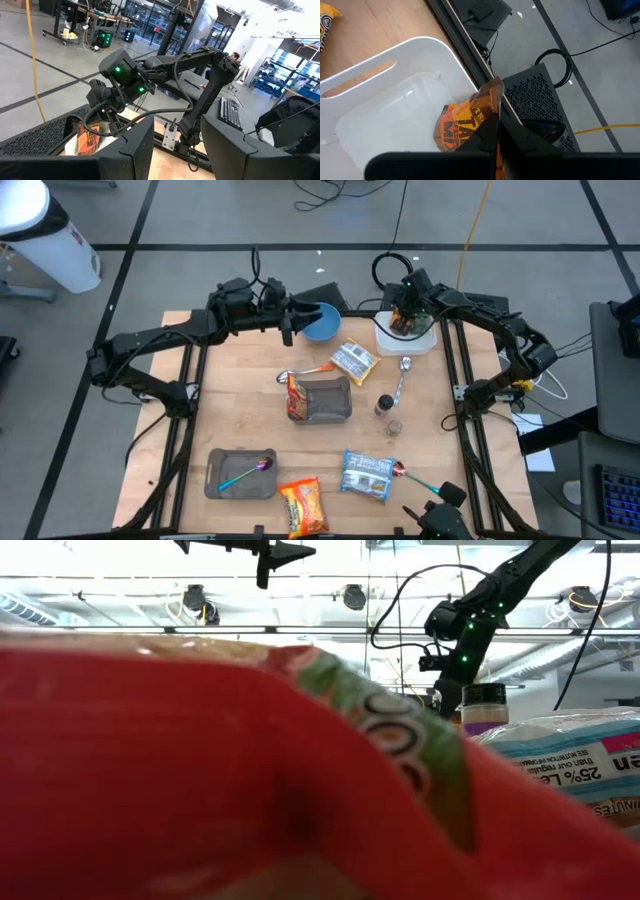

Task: Pick & Place Food Item
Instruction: Put the seasoning pack into the white bin, then put the orange spoon into the bottom black bin

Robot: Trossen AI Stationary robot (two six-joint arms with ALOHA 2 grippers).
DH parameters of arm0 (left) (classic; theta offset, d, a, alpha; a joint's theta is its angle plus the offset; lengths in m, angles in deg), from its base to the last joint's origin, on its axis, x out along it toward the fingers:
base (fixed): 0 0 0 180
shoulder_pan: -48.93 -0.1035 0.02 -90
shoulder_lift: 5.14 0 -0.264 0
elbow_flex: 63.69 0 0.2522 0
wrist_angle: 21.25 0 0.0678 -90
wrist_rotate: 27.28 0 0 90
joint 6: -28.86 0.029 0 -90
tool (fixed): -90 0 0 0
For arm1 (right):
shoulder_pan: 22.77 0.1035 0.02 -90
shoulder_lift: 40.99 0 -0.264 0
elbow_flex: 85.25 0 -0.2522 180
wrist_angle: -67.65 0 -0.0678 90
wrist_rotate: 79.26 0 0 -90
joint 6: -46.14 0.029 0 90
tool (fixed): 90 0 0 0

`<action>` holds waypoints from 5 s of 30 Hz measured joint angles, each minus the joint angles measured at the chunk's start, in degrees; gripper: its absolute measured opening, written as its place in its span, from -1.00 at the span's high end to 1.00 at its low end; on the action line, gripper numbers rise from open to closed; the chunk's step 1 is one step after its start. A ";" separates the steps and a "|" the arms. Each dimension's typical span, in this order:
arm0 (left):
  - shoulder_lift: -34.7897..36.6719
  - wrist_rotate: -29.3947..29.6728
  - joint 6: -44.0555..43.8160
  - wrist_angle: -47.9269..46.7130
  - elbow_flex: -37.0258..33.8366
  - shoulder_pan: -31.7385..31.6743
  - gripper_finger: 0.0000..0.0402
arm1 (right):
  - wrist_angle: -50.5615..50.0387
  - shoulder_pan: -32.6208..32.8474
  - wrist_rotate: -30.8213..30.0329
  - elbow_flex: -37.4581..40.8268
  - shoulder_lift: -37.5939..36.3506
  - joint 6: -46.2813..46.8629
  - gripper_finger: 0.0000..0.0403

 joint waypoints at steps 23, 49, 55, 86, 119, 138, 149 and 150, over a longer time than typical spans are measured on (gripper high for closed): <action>0.02 0.00 0.92 -0.58 0.00 -0.13 0.15 | 0.05 0.54 0.35 0.00 -9.21 7.03 0.51; 18.52 1.13 2.97 -35.12 0.10 8.95 0.15 | 28.44 23.45 22.70 0.00 -13.07 53.71 0.45; 24.10 9.17 0.97 -43.43 0.09 16.20 0.15 | 38.03 32.72 16.45 0.00 -11.78 54.15 0.44; 12.48 28.59 -0.93 -41.63 0.00 31.18 0.15 | 65.88 44.42 18.82 -0.07 3.26 67.11 -0.17; 7.63 36.13 -24.53 -42.86 6.96 31.92 0.15 | 17.05 40.00 26.89 0.00 -25.13 38.66 -0.12; 7.61 15.61 0.47 -73.48 9.85 8.46 0.15 | 19.31 45.57 11.28 0.00 -21.60 41.72 -0.12; 7.56 0.59 19.39 -67.36 -1.40 -6.97 0.15 | 24.91 45.55 5.14 -0.02 -17.54 47.52 -0.12; 7.56 -0.14 20.05 -66.22 -2.64 -7.83 0.15 | 24.78 45.57 4.57 0.00 -17.34 48.20 -0.12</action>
